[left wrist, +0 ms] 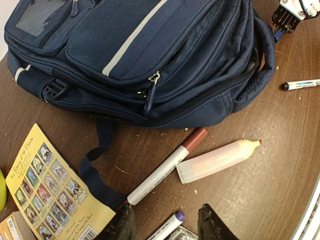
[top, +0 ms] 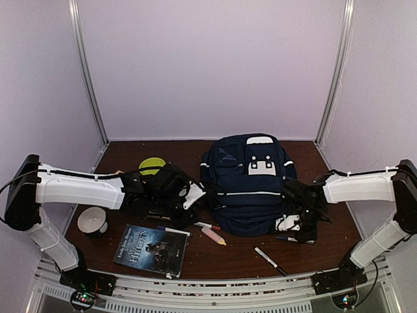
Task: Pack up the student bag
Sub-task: Pick up the pen from the center of the board.
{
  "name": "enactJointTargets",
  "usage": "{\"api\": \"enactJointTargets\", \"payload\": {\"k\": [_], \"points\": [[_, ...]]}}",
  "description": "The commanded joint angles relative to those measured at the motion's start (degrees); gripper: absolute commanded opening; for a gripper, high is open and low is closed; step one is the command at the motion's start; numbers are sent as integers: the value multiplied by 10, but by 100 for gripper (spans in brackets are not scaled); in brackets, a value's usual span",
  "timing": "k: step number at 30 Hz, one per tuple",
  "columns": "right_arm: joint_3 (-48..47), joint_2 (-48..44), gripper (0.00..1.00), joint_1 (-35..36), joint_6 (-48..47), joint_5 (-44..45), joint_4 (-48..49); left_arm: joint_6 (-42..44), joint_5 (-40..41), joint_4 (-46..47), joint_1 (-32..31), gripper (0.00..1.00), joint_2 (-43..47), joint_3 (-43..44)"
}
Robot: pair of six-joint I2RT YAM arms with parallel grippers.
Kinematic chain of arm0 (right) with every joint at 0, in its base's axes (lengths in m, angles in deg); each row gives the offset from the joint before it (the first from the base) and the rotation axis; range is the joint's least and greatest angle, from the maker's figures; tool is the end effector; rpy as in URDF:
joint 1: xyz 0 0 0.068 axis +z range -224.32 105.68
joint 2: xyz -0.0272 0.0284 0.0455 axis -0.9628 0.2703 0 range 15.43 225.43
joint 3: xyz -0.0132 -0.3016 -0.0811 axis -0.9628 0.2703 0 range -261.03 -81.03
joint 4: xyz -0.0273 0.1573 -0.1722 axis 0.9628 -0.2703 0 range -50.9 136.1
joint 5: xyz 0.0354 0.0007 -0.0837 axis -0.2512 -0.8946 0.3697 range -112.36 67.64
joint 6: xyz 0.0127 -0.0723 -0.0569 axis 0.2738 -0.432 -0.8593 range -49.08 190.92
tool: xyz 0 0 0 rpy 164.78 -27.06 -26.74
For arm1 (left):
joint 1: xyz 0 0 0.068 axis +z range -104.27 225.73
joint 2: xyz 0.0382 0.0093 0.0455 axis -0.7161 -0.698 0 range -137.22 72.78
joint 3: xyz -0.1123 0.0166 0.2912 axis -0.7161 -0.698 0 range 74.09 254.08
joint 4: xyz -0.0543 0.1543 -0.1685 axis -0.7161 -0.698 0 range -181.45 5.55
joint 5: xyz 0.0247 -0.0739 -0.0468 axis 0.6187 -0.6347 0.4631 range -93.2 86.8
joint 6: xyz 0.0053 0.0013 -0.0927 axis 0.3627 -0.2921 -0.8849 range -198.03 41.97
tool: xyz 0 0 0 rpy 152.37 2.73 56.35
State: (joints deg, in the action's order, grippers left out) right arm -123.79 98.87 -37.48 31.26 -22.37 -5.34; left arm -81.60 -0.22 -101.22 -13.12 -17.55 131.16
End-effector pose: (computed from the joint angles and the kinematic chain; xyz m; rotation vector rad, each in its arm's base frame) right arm 0.1461 0.1095 0.1635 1.9220 -2.4382 -0.0016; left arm 0.1779 -0.2860 0.2293 1.1333 2.2146 -0.4136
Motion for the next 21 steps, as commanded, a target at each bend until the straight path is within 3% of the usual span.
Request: {"api": "enactJointTargets", "payload": {"k": [1, 9, 15, 21], "points": [[-15, 17, 29, -15, -3, -16, 3, -3, -1, 27, 4, 45, 16, -3], [-27, 45, 23, -16, 2, -37, 5, -4, 0, 32, 4, 45, 19, -9], [-32, 53, 12, -16, 4, -47, -1, -4, 1, 33, 4, 45, 19, -8], [-53, 5, 2, -16, 13, -77, -69, 8, 4, 23, 4, 45, 26, 7]]}}
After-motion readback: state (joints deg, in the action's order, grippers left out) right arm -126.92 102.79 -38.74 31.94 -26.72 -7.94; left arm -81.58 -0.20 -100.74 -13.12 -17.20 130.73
